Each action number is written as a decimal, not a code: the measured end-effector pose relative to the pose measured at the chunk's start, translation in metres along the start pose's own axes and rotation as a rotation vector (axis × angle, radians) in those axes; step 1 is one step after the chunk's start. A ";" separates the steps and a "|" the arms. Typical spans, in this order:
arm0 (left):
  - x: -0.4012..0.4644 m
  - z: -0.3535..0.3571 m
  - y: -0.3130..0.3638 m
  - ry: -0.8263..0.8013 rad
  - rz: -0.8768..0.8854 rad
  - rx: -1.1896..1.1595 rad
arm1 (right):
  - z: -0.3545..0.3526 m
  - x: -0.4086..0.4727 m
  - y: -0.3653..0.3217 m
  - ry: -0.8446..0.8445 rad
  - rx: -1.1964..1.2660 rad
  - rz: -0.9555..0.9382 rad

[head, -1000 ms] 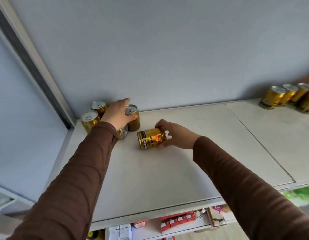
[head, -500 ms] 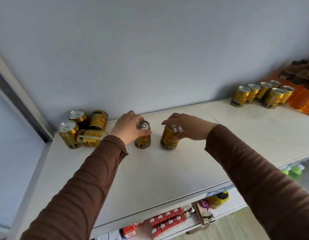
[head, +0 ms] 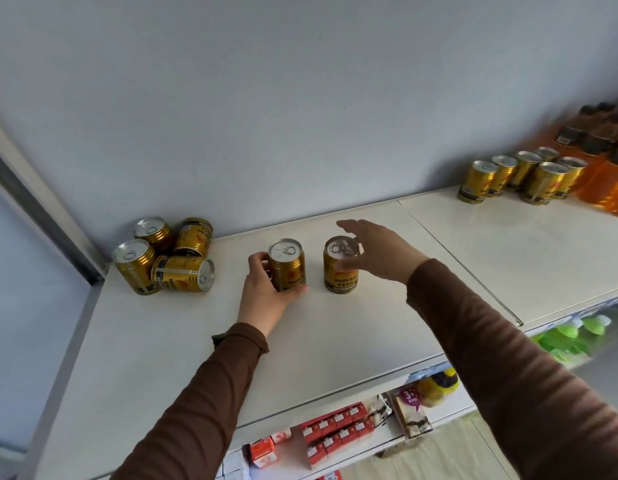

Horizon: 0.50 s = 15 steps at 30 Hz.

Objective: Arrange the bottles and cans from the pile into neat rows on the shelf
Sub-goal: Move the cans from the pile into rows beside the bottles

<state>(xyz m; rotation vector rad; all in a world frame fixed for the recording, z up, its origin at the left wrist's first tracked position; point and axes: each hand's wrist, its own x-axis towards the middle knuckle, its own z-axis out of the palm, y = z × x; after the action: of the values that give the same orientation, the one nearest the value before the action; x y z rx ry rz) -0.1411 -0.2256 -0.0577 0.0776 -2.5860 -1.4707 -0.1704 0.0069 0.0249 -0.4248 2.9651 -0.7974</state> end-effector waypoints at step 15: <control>-0.001 0.032 0.011 -0.074 0.104 -0.122 | -0.001 -0.037 0.015 0.274 0.203 0.213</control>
<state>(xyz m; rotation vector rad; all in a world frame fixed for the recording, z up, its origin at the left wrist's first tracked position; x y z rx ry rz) -0.1452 -0.1926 -0.0648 -0.1273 -2.5073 -1.6174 -0.1384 0.0300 0.0177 0.0127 3.0515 -1.1991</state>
